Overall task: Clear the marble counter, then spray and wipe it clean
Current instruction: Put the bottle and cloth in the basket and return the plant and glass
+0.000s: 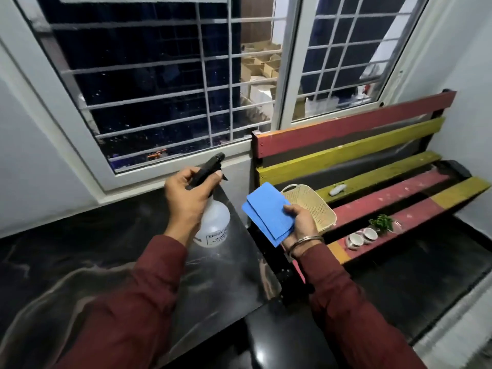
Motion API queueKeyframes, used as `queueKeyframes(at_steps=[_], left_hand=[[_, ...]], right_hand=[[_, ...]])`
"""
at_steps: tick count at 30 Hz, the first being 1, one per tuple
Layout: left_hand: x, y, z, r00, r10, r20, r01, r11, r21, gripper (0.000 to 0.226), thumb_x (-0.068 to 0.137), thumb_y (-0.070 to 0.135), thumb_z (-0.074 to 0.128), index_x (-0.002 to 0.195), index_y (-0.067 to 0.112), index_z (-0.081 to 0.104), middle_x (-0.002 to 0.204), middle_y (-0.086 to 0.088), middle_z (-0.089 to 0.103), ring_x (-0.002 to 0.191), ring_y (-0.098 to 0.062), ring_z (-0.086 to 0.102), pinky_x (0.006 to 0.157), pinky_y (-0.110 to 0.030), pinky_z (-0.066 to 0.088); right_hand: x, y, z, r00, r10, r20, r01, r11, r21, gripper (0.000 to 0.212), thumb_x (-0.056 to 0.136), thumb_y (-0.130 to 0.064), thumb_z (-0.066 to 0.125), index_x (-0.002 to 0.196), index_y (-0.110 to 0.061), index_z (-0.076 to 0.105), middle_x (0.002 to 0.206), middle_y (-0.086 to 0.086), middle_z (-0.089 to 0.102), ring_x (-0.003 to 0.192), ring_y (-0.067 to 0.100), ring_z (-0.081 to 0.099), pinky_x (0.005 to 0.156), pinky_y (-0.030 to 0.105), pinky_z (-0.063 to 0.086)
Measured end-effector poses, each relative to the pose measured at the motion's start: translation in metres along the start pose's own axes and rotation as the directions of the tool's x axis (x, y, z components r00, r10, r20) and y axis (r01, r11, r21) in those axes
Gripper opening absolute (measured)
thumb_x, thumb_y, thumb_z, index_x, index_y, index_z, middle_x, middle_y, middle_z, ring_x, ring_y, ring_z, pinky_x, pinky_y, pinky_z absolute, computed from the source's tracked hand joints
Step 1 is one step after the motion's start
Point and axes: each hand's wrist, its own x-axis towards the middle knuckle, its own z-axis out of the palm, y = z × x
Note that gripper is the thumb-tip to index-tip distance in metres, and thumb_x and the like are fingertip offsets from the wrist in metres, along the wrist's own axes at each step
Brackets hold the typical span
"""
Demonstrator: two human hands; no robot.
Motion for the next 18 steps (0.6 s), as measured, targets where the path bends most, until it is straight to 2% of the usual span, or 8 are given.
queueKeyframes(at_steps=[2, 4, 7, 9, 12, 15, 16, 18], left_hand=[[-0.001, -0.008, 0.032, 0.998, -0.023, 0.054, 0.021, 0.999, 0.044, 0.014, 0.082, 0.012, 0.089, 0.079, 0.017, 0.077, 0.069, -0.003, 0.069, 0.062, -0.009, 0.059, 0.06, -0.024, 0.048], [0.0, -0.018, 0.066, 0.994, -0.04, 0.103, 0.029, 0.994, 0.104, 0.012, 0.08, 0.013, 0.09, 0.079, 0.015, 0.078, 0.068, 0.0, 0.069, 0.061, -0.01, 0.061, 0.059, -0.024, 0.049], [0.005, -0.037, 0.107, 0.99, -0.058, 0.125, 0.038, 0.986, 0.162, 0.012, 0.078, 0.015, 0.092, 0.082, 0.014, 0.081, 0.062, 0.014, 0.068, 0.066, -0.015, 0.065, 0.064, -0.031, 0.051], [0.011, -0.051, 0.131, 0.989, -0.078, 0.128, 0.048, 0.974, 0.221, 0.014, 0.077, 0.02, 0.094, 0.083, 0.017, 0.082, 0.067, 0.01, 0.07, 0.067, -0.017, 0.065, 0.066, -0.033, 0.05], [0.024, -0.072, 0.159, 0.982, -0.092, 0.163, 0.043, 0.958, 0.283, 0.014, 0.075, 0.029, 0.094, 0.082, 0.027, 0.082, 0.082, -0.007, 0.076, 0.076, -0.025, 0.07, 0.071, -0.039, 0.054], [0.044, -0.087, 0.194, 0.972, -0.104, 0.209, 0.031, 0.945, 0.326, 0.024, 0.073, 0.034, 0.094, 0.09, 0.02, 0.085, 0.084, -0.005, 0.077, 0.08, -0.022, 0.071, 0.073, -0.038, 0.054], [0.049, -0.089, 0.203, 0.969, -0.104, 0.226, 0.019, 0.937, 0.349, 0.027, 0.074, 0.035, 0.094, 0.092, 0.018, 0.085, 0.085, -0.004, 0.077, 0.081, -0.02, 0.071, 0.073, -0.035, 0.054], [0.061, -0.092, 0.223, 0.961, -0.101, 0.256, -0.006, 0.922, 0.386, 0.023, 0.076, 0.033, 0.093, 0.09, 0.016, 0.085, 0.082, -0.004, 0.077, 0.08, -0.019, 0.07, 0.07, -0.033, 0.052]], right_hand=[[0.012, -0.021, -0.019, 1.0, -0.002, -0.019, 0.002, 1.0, -0.016, 0.016, 0.086, -0.012, 0.046, 0.091, -0.005, 0.06, 0.102, 0.02, 0.063, 0.079, 0.036, 0.059, 0.087, 0.05, 0.047], [0.025, -0.041, -0.037, 0.999, 0.002, -0.036, -0.003, 1.0, -0.01, 0.015, 0.086, -0.011, 0.046, 0.093, -0.005, 0.059, 0.097, 0.019, 0.064, 0.078, 0.036, 0.059, 0.091, 0.053, 0.045], [0.045, -0.066, -0.053, 0.997, 0.012, -0.078, -0.011, 1.0, 0.005, 0.016, 0.089, -0.012, 0.045, 0.094, -0.005, 0.059, 0.077, 0.015, 0.07, 0.07, 0.033, 0.062, 0.075, 0.042, 0.051], [0.061, -0.08, -0.064, 0.995, 0.013, -0.097, -0.01, 1.0, 0.026, 0.018, 0.091, -0.012, 0.044, 0.097, -0.004, 0.059, 0.071, 0.014, 0.072, 0.062, 0.032, 0.066, 0.069, 0.038, 0.052], [0.079, -0.097, -0.076, 0.991, -0.005, -0.131, 0.008, 1.0, 0.02, 0.019, 0.093, -0.011, 0.043, 0.097, -0.004, 0.06, 0.07, 0.011, 0.073, 0.055, 0.028, 0.069, 0.063, 0.036, 0.053], [0.103, -0.117, -0.09, 0.972, -0.046, -0.232, 0.039, 0.999, -0.035, 0.015, 0.093, -0.007, 0.046, 0.086, -0.004, 0.059, 0.061, 0.007, 0.07, 0.05, 0.024, 0.066, 0.053, 0.031, 0.054], [0.11, -0.123, -0.095, 0.96, -0.07, -0.272, 0.055, 0.996, -0.064, 0.014, 0.092, -0.006, 0.049, 0.082, -0.004, 0.059, 0.061, 0.007, 0.069, 0.051, 0.024, 0.065, 0.055, 0.031, 0.053], [0.125, -0.135, -0.105, 0.932, -0.119, -0.344, 0.073, 0.987, -0.144, 0.013, 0.088, -0.005, 0.055, 0.076, -0.005, 0.058, 0.074, 0.009, 0.068, 0.063, 0.026, 0.063, 0.064, 0.036, 0.05]])
